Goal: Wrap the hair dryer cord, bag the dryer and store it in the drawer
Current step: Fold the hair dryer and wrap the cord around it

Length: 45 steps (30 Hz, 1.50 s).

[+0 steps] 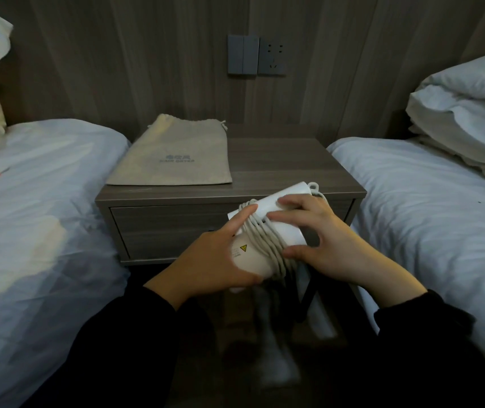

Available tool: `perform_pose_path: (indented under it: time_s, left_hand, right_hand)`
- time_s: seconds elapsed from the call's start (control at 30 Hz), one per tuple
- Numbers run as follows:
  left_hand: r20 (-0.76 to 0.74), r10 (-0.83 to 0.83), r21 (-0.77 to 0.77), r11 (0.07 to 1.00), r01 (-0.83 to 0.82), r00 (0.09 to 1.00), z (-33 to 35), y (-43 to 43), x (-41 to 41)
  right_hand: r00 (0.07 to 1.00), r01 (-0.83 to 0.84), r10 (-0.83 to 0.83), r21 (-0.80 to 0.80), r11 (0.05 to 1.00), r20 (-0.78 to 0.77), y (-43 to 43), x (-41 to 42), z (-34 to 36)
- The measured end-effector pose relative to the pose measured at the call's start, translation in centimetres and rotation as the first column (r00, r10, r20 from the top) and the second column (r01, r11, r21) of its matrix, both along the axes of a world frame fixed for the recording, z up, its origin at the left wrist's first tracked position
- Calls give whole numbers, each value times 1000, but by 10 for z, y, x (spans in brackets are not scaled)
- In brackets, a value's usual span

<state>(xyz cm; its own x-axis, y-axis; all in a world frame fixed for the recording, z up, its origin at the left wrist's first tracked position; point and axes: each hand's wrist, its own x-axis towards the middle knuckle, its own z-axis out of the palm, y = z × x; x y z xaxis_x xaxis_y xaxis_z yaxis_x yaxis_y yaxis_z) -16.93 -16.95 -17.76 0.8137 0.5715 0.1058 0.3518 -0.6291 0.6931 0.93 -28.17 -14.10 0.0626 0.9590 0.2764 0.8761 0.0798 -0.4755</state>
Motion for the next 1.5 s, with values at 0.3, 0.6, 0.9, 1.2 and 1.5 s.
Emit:
perform_pose_path:
  time_s: [0.3, 0.6, 0.9, 1.2, 1.5]
  left_hand:
    - [-161, -48, 337, 936, 101, 986, -6, -6, -1]
    - [-181, -89, 530, 830, 173, 979, -5, -2, -3]
    - [-265, -142, 626, 727, 282, 954, -15, -3, 1]
    - [-35, -78, 466, 881, 85, 996, -16, 8, 1]
    - [368, 402, -736, 677, -1, 838, -22, -23, 27]
  right_hand:
    - [955, 216, -160, -215, 953, 249, 0, 2, -2]
    - [947, 204, -132, -232, 951, 292, 4, 3, -2]
    - [993, 118, -119, -433, 894, 24, 10, 15, -2]
    - [912, 250, -371, -484, 839, -172, 9, 25, -9]
    - [708, 353, -551, -455, 818, -441, 7, 31, -19]
